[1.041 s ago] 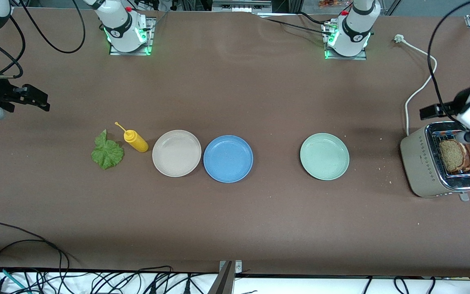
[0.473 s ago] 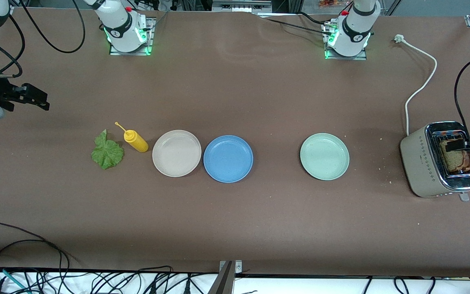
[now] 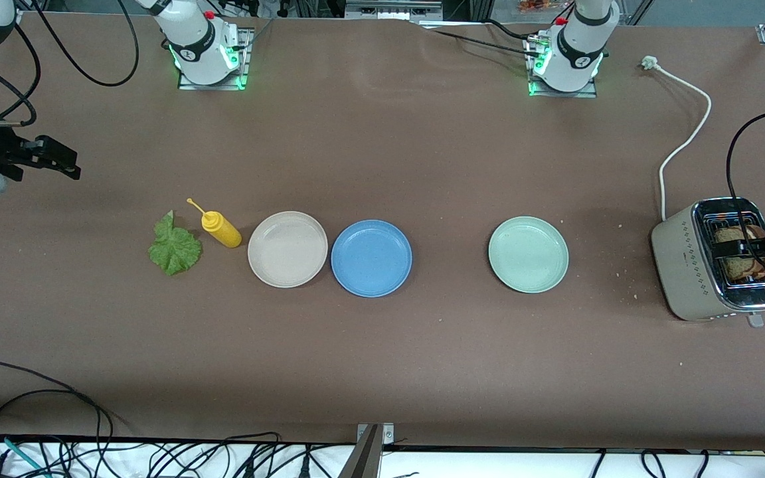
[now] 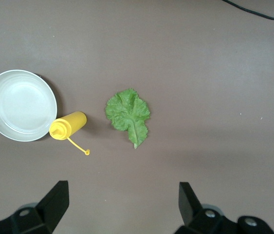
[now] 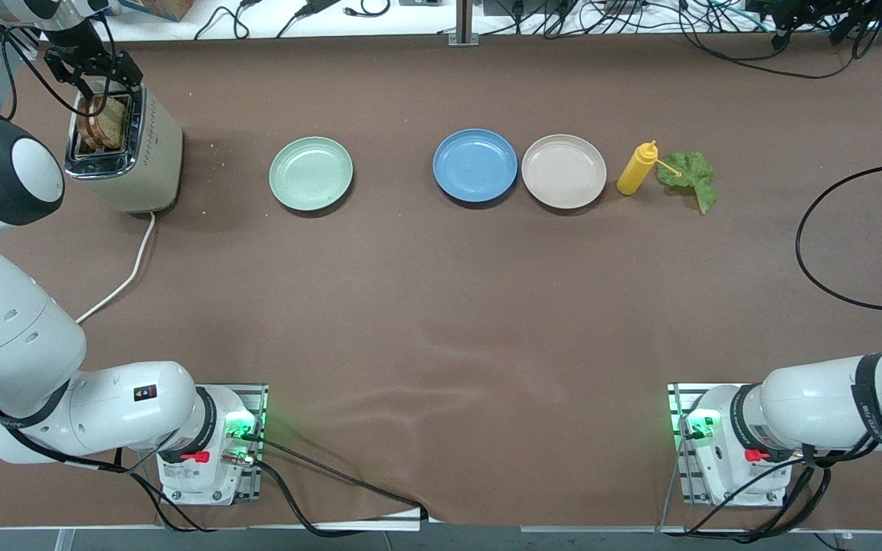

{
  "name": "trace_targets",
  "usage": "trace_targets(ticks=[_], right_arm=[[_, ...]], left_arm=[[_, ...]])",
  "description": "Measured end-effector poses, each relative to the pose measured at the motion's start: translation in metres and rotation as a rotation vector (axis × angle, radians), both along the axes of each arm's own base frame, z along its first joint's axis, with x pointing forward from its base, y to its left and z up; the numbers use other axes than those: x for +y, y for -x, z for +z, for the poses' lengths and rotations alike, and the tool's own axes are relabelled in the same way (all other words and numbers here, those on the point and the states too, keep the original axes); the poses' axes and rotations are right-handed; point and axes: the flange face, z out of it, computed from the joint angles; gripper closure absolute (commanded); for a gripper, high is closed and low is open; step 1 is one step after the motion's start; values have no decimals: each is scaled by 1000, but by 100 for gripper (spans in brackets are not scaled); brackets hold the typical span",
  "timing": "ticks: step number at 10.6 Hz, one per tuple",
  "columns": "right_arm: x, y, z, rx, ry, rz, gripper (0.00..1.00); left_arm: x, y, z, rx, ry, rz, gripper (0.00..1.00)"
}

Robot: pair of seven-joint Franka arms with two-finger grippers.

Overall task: Make sandwich in blue plate with both arms
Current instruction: 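Reach the left gripper down over the bread slices in the toaster, then grasp one bread slice with the left gripper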

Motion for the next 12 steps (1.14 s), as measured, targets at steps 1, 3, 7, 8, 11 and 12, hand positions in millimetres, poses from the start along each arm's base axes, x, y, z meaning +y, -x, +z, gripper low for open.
trace_targets(ticks=[1, 3, 7, 8, 11, 12], right_arm=[[0, 0, 0, 0, 0, 0, 0], [0, 0, 0, 0, 0, 0, 0], [0, 0, 0, 0, 0, 0, 0], [0, 0, 0, 0, 0, 0, 0], [0, 0, 0, 0, 0, 0, 0], [0, 0, 0, 0, 0, 0, 0]], left_arm=[[3, 1, 0, 0, 0, 4, 0], [9, 2, 0, 0, -1, 12, 0], [16, 4, -8, 11, 2, 22, 0], [16, 3, -12, 18, 3, 22, 0], [13, 2, -19, 26, 8, 16, 12], [11, 1, -19, 27, 9, 14, 30]])
